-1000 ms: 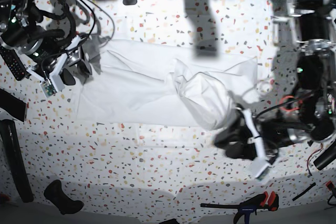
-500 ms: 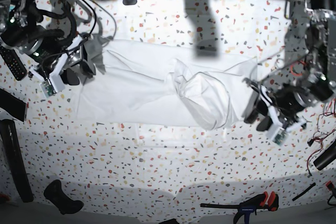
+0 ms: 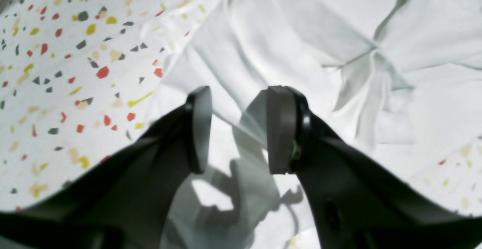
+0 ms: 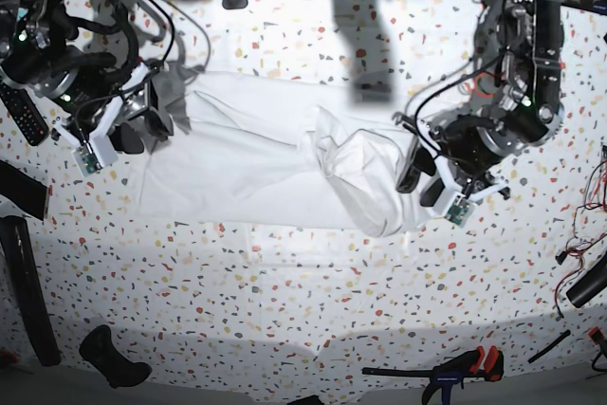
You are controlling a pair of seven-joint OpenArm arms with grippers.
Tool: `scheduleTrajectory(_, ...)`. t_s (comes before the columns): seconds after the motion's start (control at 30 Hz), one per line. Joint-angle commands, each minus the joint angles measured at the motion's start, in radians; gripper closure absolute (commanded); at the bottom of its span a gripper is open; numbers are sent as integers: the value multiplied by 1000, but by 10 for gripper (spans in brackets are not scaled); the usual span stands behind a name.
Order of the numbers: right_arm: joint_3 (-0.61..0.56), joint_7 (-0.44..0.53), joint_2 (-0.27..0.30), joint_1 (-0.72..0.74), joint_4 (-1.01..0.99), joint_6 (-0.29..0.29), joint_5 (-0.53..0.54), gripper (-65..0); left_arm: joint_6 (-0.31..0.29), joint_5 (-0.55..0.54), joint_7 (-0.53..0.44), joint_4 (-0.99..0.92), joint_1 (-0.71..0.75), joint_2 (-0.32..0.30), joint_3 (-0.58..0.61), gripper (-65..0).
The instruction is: Fold the T-shirt properly
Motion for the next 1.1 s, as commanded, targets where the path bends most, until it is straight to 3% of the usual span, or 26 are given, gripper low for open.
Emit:
scheduleTrajectory(0.0,7,24,14,8,18,9,11,-295,-1,-36,-11,17,-2,4,-4,-234)
scheduleTrajectory(0.17,7,26,14,8,18,9,11,-295,-20,-50,-17,17,53,19,32,-234)
scheduleTrajectory(0.3,7,26,14,8,18,9,12,-295,-19,30,-84,17,79,20,94,-234)
scheduleTrajectory(0.4,7,26,14,8,18,9,11,-295,-11,24,-82,19,76,21,116,-234)
scheduleTrajectory(0.6,7,27,14,8,18,9,11,-295,-5,-152,127,210,76,20,116,-234)
scheduleTrajectory(0.67,7,27,14,8,18,9,11,-295,-6,-91,112,320,76,19,108,-234)
scheduleTrajectory(0.73,7,26,14,8,18,9,11,-295,-2,85,-1,395,75,20,87,-232)
scheduleTrajectory(0.77,7,26,14,8,18,9,11,-295,30,175,-56,406,70,18,73,-219)
scheduleTrajectory(0.87,7,26,14,8,18,9,11,-295,250,273,-55,354,18,-27,49,-159)
scheduleTrajectory(0.97,7,26,14,8,18,9,12,-295,329,331,-58,224,-33,-87,46,-154)
scheduleTrajectory(1.07,7,26,14,8,18,9,12,-295,440,327,-58,61,-83,-110,46,-154)
